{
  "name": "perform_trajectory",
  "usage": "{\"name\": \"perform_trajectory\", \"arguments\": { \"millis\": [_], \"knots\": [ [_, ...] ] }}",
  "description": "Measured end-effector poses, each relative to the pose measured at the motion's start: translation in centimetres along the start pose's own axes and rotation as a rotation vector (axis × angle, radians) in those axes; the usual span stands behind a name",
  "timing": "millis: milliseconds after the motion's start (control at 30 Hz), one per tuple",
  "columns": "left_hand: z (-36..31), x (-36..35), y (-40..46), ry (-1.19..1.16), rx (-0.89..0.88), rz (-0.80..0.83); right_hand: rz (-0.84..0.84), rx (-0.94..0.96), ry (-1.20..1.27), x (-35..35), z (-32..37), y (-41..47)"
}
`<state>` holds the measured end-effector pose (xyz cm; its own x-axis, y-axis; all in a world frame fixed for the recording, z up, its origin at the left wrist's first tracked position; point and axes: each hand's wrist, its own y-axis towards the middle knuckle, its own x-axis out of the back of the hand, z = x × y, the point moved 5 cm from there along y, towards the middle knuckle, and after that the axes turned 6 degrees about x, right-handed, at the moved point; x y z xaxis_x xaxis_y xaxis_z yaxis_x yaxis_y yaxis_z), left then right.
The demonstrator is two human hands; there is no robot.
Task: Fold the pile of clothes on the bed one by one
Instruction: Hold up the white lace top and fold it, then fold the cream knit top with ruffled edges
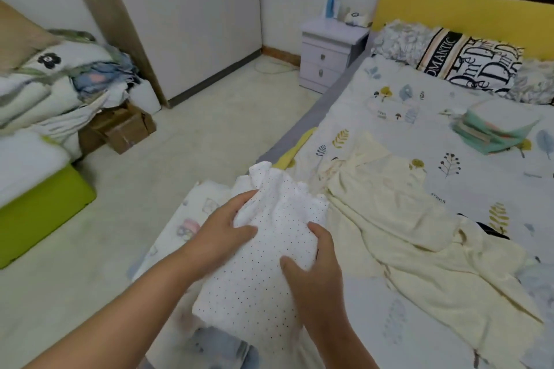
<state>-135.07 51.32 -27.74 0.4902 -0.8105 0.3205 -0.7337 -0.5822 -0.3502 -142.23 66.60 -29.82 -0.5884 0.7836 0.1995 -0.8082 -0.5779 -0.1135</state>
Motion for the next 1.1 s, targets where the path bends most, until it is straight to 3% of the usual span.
{"name": "perform_trajectory", "arguments": {
  "millis": [233, 433, 500, 567, 667, 700, 767, 867, 967, 1100],
  "knots": [
    [4.8, 8.2, 4.4, 0.021, 0.055, 0.091, -0.002, -0.052, 0.036, -10.9, -1.5, 3.2],
    [11.1, 9.7, 7.6, 0.068, 0.150, 0.074, 0.055, -0.126, -0.174, -15.7, -6.2, 4.0],
    [13.4, 9.5, 8.1, 0.224, 0.222, 0.043, 0.137, -0.192, -0.311, -16.5, -8.0, 4.2],
    [14.7, 9.2, 7.9, 0.540, 0.222, -0.079, 0.179, -0.249, -0.530, -16.6, -8.9, 4.3],
    [14.3, 8.5, 6.7, 0.861, -0.031, -0.296, 0.135, -0.103, -0.840, -16.7, -7.4, 4.2],
    [14.3, 8.0, 6.4, 0.901, -0.137, -0.281, 0.102, -0.003, -0.914, -16.9, -6.7, 4.2],
    [15.3, 6.7, 6.5, 1.017, -0.210, -0.098, 0.071, 0.143, -0.999, -17.3, -6.1, 4.0],
    [18.5, 6.4, 7.3, 1.131, -0.073, 0.082, 0.404, 0.035, -1.024, -18.2, -8.7, 3.7],
    [19.1, 6.2, 8.0, 1.149, -0.001, 0.128, 0.472, -0.012, -1.045, -18.1, -10.1, 4.3],
    [16.4, 6.8, 8.0, 1.064, 0.001, 0.065, 0.480, -0.016, -0.958, -17.2, -8.5, 4.7]
  ]
}}
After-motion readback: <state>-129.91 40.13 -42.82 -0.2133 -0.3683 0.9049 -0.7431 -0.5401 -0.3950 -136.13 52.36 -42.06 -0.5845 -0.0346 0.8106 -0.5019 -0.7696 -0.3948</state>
